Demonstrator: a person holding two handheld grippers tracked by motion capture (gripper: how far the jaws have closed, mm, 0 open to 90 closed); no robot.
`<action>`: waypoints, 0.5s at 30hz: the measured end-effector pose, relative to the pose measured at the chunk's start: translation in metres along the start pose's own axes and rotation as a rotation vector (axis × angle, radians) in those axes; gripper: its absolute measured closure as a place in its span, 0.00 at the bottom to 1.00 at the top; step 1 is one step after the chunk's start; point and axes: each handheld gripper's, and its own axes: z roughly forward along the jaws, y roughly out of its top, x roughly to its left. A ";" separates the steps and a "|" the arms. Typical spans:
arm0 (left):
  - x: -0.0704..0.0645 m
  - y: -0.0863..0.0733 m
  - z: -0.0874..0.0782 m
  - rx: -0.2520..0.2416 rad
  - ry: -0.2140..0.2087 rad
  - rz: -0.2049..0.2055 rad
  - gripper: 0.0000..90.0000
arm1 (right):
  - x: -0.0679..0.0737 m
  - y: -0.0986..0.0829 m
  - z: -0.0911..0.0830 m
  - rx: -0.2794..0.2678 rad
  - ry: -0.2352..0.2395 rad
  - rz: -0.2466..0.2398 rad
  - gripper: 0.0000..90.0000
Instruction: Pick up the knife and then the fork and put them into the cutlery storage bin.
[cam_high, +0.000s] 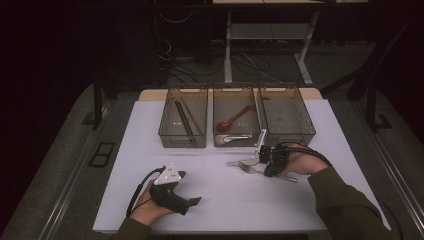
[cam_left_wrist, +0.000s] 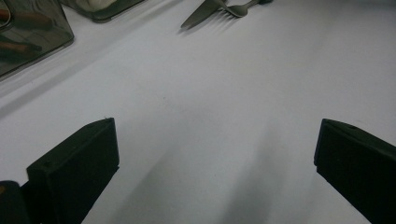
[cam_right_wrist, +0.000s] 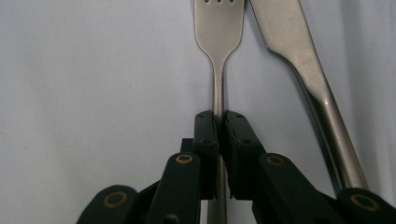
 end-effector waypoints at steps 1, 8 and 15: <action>0.000 0.000 0.000 -0.001 0.000 0.000 0.00 | 0.000 0.000 0.000 -0.002 0.005 0.008 0.93; 0.000 0.000 0.000 -0.017 -0.004 -0.007 0.00 | -0.003 -0.011 -0.005 -0.102 0.023 0.052 0.93; 0.001 0.000 -0.001 -0.024 -0.004 -0.008 0.00 | -0.007 -0.028 -0.022 -0.287 0.027 0.106 0.93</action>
